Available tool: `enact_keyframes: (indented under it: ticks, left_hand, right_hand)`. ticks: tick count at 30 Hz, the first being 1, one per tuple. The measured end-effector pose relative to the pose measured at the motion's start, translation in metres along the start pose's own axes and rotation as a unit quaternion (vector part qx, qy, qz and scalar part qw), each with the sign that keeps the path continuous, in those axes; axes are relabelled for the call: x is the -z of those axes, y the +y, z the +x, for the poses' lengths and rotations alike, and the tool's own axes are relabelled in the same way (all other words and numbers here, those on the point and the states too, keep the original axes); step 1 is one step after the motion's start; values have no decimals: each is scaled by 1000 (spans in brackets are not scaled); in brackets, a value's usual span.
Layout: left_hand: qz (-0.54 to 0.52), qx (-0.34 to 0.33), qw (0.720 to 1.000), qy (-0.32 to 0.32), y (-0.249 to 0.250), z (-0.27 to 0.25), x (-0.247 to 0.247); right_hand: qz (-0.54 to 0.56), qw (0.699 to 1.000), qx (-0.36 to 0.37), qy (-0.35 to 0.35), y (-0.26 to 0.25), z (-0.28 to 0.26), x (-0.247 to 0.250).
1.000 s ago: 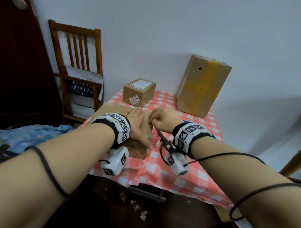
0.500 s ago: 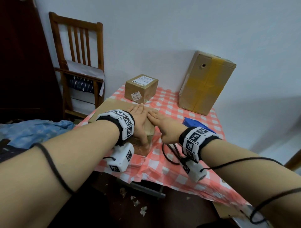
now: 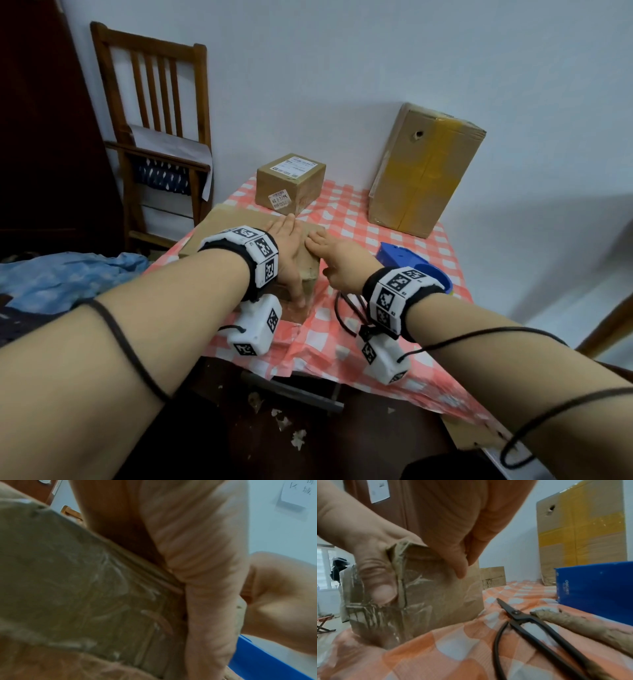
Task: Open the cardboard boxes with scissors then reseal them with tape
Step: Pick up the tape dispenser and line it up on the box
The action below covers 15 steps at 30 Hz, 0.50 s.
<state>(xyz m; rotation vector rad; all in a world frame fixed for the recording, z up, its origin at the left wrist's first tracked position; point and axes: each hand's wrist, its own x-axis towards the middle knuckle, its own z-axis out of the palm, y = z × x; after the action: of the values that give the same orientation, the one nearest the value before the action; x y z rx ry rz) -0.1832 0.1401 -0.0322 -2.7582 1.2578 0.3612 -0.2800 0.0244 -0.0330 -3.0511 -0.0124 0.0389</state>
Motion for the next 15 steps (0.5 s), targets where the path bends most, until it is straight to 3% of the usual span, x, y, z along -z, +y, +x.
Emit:
enact_keyframes:
  ticks: [2, 4, 6, 8, 10, 12, 15]
  left_hand:
    - [5, 2, 1000, -1, 0, -1, 1]
    - [9, 1, 1000, 1, 0, -1, 1]
    - [6, -2, 1000, 7, -1, -1, 0]
    - [5, -5, 1000, 10, 0, -3, 1]
    - [13, -6, 1000, 11, 1, -4, 1]
    - [20, -5, 1000, 10, 1, -4, 1]
    - [19, -7, 1000, 8, 1, -3, 2]
  right_hand:
    - [138, 989, -28, 44, 1, -6, -2]
    - [328, 927, -111, 142, 0, -6, -4]
    - [396, 864, -192, 243, 1, 2, -5]
    - [338, 880, -239, 234, 2, 12, -2]
    - [275, 910, -268, 155, -1, 22, -3]
    - [280, 912, -279, 107, -3, 33, -5]
    - [286, 907, -289, 108, -4, 38, -4]
